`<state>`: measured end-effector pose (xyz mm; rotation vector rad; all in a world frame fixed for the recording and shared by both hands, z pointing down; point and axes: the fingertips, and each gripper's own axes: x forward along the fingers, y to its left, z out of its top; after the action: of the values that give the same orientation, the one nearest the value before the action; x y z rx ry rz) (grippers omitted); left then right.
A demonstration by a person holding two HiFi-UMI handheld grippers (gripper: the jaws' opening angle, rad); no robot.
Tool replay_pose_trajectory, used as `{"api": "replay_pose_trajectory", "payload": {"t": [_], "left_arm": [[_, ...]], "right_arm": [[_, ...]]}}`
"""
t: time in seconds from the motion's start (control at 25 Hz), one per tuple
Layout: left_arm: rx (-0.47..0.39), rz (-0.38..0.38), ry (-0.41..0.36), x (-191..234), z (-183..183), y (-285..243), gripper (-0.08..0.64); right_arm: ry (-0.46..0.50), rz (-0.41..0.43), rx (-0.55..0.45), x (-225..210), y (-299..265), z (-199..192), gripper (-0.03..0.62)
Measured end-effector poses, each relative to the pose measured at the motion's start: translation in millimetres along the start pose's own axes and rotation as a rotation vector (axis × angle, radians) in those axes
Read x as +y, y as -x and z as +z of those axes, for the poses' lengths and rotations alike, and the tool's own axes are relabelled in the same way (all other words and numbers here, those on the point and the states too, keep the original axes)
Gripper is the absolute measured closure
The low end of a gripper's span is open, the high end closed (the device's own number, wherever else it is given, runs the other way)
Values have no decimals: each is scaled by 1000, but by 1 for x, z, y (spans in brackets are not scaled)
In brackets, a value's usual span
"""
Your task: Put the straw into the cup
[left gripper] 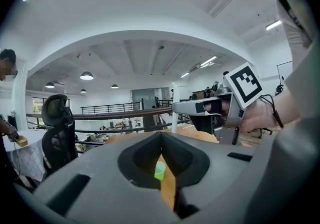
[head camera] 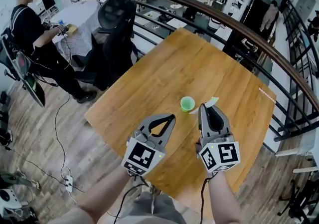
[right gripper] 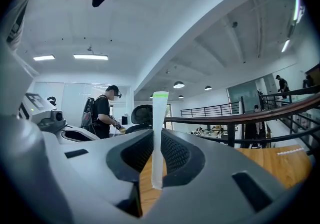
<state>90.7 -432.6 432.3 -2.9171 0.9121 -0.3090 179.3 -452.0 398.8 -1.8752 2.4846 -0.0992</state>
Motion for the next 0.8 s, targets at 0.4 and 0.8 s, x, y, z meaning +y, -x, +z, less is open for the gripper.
{"api": "replay_pose_trajectory", "payload": {"t": [0.4,0.8], "left_arm": [[48,-58,20,-2,-54,-46,546],[21,-4,99,13,-94,-69,546]], "right_arm": [[2,-34,46,-24,-46,-56,541],[82,-54,116,-51,-79,-123,541]]}}
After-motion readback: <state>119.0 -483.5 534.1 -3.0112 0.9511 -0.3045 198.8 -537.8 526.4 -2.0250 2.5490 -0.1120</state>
